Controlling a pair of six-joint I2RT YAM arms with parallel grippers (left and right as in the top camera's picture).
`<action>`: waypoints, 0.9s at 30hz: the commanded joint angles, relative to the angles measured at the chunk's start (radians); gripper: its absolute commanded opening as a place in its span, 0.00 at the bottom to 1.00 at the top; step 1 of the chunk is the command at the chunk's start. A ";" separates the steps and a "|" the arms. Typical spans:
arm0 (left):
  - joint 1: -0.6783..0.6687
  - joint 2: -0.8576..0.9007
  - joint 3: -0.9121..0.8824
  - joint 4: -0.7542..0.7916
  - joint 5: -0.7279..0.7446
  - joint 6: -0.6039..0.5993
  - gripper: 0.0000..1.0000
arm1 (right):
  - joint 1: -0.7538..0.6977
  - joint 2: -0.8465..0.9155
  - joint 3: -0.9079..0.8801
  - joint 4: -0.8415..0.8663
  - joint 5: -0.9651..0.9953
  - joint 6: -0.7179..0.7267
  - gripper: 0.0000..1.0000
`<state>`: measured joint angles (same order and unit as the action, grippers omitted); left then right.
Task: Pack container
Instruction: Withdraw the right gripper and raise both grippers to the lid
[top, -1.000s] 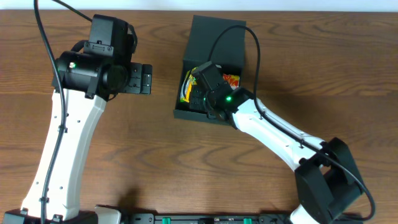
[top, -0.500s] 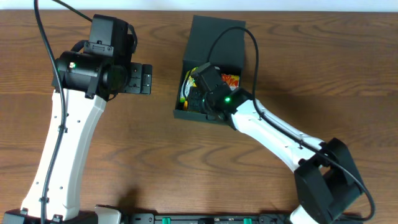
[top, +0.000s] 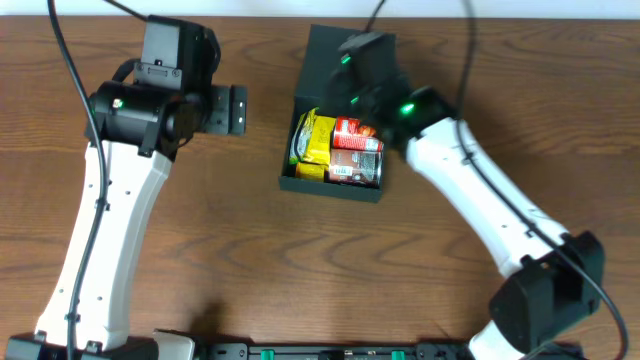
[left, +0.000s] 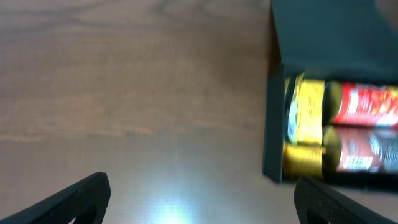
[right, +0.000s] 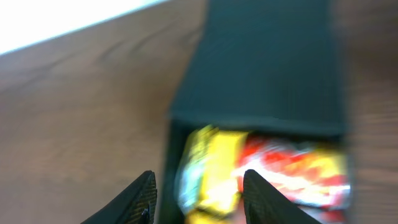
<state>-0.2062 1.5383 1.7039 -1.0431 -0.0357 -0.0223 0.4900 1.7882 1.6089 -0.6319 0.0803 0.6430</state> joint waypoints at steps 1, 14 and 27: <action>0.009 0.066 -0.001 0.062 -0.020 -0.010 0.96 | -0.084 -0.003 0.021 -0.065 0.097 -0.057 0.44; 0.119 0.451 0.015 0.498 0.354 -0.407 0.05 | -0.407 0.118 0.024 -0.169 -0.172 0.093 0.02; 0.097 0.709 0.126 0.659 0.556 -0.610 0.06 | -0.404 0.293 0.024 -0.029 -0.324 0.123 0.02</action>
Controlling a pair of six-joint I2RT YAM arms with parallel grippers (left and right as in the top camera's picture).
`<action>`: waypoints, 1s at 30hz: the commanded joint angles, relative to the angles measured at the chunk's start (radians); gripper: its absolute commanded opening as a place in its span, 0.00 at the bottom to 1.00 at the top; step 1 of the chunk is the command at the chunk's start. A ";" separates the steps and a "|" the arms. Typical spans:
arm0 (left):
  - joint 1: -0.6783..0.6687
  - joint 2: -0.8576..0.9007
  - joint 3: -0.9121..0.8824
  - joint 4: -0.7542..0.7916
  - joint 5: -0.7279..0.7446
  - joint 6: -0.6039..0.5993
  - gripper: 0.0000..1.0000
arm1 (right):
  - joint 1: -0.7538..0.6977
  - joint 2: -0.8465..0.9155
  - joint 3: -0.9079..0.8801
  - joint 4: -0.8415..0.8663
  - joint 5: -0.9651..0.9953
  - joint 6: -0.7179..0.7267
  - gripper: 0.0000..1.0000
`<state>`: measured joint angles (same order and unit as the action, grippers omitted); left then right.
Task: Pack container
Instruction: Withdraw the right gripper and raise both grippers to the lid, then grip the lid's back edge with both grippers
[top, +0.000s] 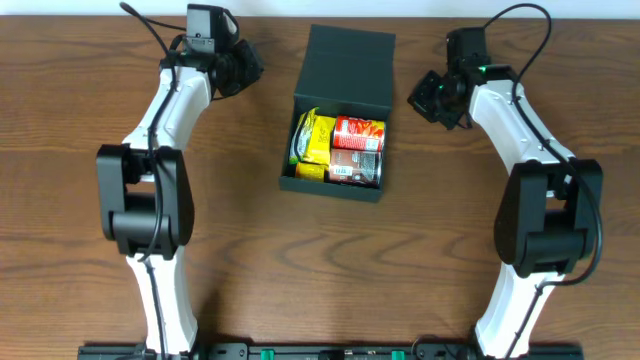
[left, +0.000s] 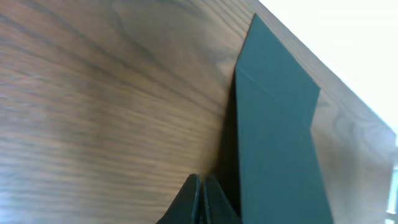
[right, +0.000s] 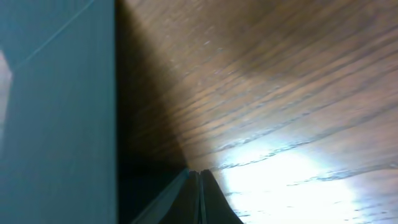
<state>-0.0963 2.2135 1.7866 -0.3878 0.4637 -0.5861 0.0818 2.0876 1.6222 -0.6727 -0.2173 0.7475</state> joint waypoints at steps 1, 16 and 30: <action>-0.020 0.054 0.054 0.004 0.071 -0.048 0.06 | 0.004 -0.007 0.011 0.024 -0.027 0.019 0.01; -0.101 0.143 0.069 0.025 0.139 -0.102 0.06 | 0.016 0.072 0.011 0.116 -0.121 0.053 0.01; -0.112 0.143 0.069 0.000 0.188 -0.099 0.06 | 0.037 0.099 0.011 0.171 -0.166 0.119 0.02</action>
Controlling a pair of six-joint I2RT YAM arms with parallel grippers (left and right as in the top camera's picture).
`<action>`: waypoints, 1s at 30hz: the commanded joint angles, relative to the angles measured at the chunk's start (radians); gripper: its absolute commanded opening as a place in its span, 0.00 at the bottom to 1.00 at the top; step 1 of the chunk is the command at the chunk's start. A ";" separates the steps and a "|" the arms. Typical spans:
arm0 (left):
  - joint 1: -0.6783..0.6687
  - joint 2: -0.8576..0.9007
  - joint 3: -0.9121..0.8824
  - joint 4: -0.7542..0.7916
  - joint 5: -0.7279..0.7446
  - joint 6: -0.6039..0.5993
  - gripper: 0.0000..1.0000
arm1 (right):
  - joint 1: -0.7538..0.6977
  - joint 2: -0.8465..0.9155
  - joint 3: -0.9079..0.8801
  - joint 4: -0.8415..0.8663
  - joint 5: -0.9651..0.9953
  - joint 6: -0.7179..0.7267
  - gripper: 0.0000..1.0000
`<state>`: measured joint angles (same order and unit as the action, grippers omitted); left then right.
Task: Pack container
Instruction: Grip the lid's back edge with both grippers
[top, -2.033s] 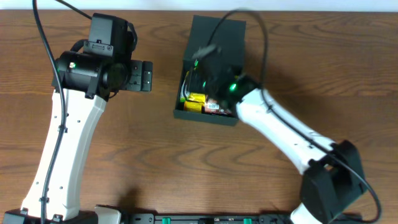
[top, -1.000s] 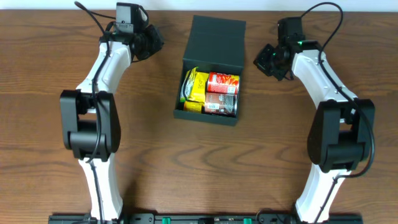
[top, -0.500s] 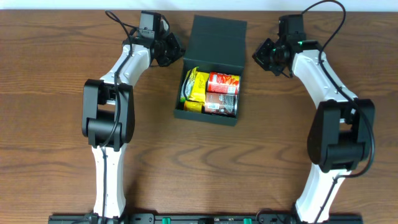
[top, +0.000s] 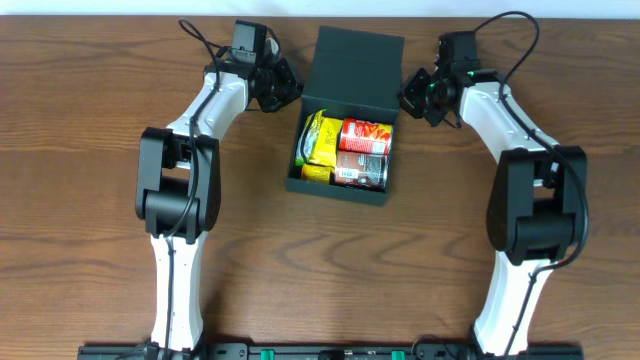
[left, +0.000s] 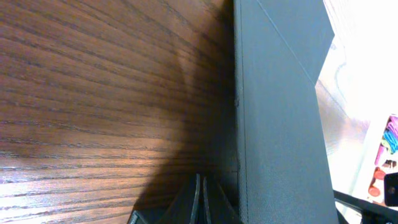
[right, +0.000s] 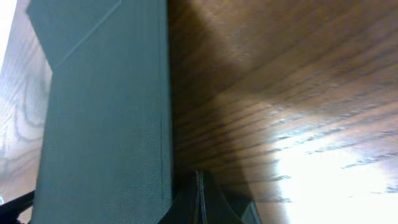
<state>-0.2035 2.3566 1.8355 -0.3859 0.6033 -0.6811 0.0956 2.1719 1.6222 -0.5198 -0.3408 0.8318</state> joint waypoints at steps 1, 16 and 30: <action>-0.005 0.000 0.020 -0.002 0.056 -0.005 0.06 | 0.026 0.020 0.010 0.029 -0.054 0.042 0.02; -0.003 0.000 0.019 0.032 0.129 -0.008 0.06 | 0.036 0.041 0.010 0.118 -0.208 0.101 0.02; 0.044 0.000 0.019 -0.035 0.237 0.000 0.06 | 0.014 0.041 0.011 0.038 -0.274 0.087 0.01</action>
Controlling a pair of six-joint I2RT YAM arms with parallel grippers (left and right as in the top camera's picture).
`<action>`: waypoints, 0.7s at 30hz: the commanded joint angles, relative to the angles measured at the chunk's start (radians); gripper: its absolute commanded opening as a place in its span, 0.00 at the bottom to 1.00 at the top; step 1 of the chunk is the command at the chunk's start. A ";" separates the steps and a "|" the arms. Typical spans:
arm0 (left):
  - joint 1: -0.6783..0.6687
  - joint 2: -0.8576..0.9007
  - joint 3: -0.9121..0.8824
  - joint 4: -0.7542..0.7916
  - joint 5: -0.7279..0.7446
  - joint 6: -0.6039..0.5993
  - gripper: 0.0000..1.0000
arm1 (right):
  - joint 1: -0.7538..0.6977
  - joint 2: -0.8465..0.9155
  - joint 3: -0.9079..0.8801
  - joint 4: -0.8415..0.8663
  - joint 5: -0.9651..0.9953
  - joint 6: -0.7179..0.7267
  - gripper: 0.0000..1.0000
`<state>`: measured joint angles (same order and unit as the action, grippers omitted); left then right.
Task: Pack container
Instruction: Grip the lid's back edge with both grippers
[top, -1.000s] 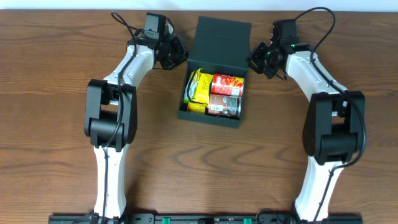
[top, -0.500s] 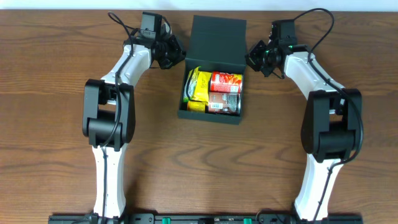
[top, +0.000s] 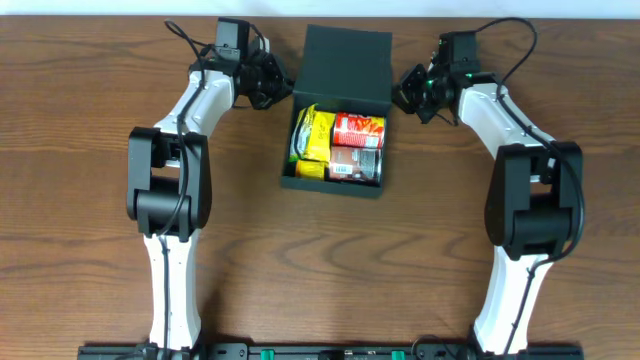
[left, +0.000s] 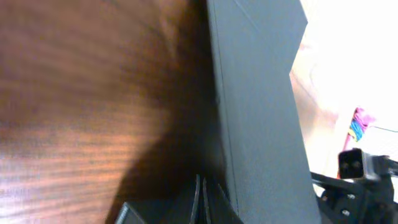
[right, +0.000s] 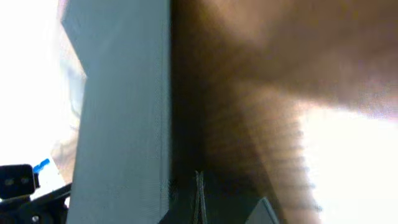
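The black box (top: 336, 183) stands open at the table's middle back, holding a yellow packet (top: 313, 138) and red cans (top: 358, 132). Its lid (top: 345, 62) is folded back behind it. My left gripper (top: 277, 84) is shut, its tip low against the lid's left edge. In the left wrist view the shut fingertips (left: 199, 198) sit beside the dark lid (left: 261, 106). My right gripper (top: 404, 92) is shut too, against the lid's right edge. The right wrist view shows its gripper (right: 199, 194) beside the lid (right: 118, 112). Neither holds anything.
The brown wooden table (top: 100, 200) spreads around the box. Both arms reach in from the front, their cables trailing over the back edge. Past the lid the wrist views show a bright room.
The box and lid have shifted a little to the left, and both grippers have shifted with them. Both wrist views now show more of the room beyond the lid. Both grippers stay shut.
First my left gripper hovered open left of the box, and the right gripper stood open over the lid. Then both were shut and set out wide at the lid's two sides. Then they closed in on its edges, where they stay now.
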<state>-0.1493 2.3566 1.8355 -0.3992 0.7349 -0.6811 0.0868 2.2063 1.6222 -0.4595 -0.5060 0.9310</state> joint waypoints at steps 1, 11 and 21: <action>-0.006 0.000 0.019 -0.057 0.101 0.020 0.06 | 0.023 0.006 0.010 -0.048 -0.109 -0.019 0.01; -0.011 0.000 0.019 -0.235 0.097 0.102 0.06 | 0.023 0.006 0.011 -0.172 -0.134 -0.041 0.02; -0.005 0.000 0.019 -0.274 -0.203 0.154 0.06 | -0.019 0.006 0.011 -0.187 -0.049 -0.057 0.01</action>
<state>-0.1520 2.3566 1.8355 -0.6918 0.6697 -0.5518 0.0834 2.2063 1.6222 -0.6563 -0.5827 0.8917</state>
